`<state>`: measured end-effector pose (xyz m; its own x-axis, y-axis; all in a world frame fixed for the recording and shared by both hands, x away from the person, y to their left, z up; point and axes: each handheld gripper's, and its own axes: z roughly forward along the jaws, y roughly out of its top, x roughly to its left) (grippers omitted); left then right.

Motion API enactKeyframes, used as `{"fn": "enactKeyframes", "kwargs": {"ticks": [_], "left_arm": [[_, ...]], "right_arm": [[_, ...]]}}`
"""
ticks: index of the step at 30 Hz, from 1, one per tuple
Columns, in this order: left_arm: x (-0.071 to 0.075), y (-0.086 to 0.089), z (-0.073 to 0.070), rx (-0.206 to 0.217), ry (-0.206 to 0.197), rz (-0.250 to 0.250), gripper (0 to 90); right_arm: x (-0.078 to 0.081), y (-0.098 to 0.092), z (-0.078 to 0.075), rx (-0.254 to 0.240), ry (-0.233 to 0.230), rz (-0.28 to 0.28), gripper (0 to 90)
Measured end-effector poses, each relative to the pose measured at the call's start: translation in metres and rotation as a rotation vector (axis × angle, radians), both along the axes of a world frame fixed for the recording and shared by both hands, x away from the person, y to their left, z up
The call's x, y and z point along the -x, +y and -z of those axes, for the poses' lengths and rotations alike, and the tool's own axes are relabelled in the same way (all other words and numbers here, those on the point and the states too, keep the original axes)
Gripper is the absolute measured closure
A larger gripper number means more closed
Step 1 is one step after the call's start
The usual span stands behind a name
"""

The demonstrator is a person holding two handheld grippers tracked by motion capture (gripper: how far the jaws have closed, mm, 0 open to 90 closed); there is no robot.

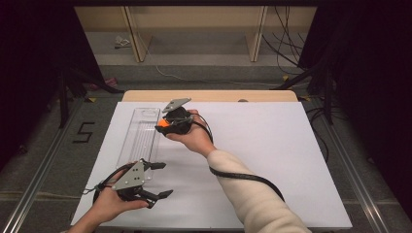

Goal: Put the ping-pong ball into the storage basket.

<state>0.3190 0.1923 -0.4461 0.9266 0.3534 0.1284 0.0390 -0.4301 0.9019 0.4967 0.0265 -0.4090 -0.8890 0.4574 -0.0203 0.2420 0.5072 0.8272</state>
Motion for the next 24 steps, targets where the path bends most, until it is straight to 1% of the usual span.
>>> {"fn": "enactKeyframes", "kwargs": {"ticks": [24], "left_arm": [[0.0,0.0,0.0,0.0,-0.001,0.001,16.8]], "right_arm": [[0.0,0.018,-0.002,0.004,0.003,-0.026,51.2]]}}
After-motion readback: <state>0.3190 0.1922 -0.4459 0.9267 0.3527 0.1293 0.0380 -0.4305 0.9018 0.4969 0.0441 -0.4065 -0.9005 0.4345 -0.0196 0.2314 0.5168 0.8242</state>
